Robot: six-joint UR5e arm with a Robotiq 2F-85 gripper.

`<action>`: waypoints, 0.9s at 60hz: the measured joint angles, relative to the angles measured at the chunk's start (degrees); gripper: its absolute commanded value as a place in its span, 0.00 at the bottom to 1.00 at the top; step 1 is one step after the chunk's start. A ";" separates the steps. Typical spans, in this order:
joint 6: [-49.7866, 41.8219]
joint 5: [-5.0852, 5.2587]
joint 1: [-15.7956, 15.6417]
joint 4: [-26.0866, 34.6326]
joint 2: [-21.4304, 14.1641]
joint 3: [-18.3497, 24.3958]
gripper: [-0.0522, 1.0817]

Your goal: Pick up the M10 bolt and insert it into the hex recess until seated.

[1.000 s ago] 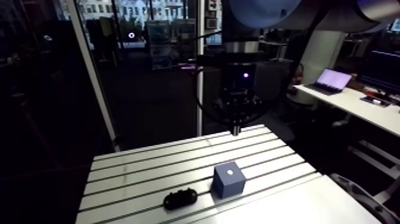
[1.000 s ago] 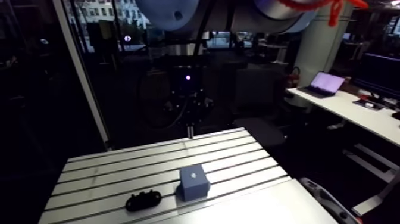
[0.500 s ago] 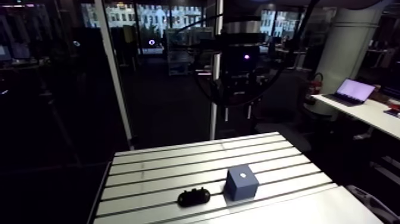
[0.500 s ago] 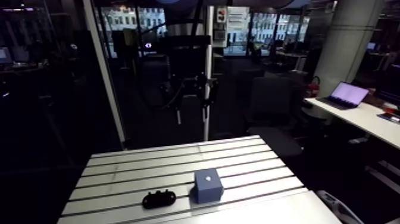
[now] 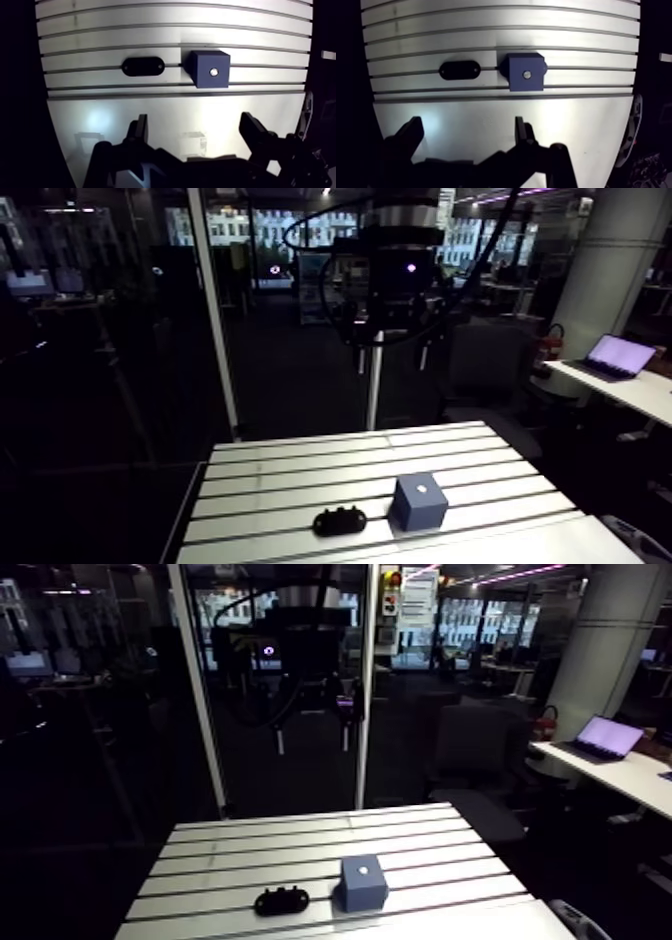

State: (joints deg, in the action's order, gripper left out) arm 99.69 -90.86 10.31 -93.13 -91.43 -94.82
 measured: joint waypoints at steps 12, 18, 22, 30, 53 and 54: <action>0.13 0.07 -0.39 3.75 0.12 3.28 0.05; 0.17 0.10 -0.50 5.51 0.50 5.18 0.05; 0.18 0.13 -0.55 6.56 0.78 6.36 0.05; 0.21 0.10 -0.59 8.21 1.30 8.17 0.05; 0.48 -0.21 -1.09 9.63 1.75 9.22 0.05; 0.49 -0.21 -1.11 9.63 1.76 9.23 0.05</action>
State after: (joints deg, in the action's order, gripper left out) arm 100.18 -91.07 9.19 -83.50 -89.67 -85.59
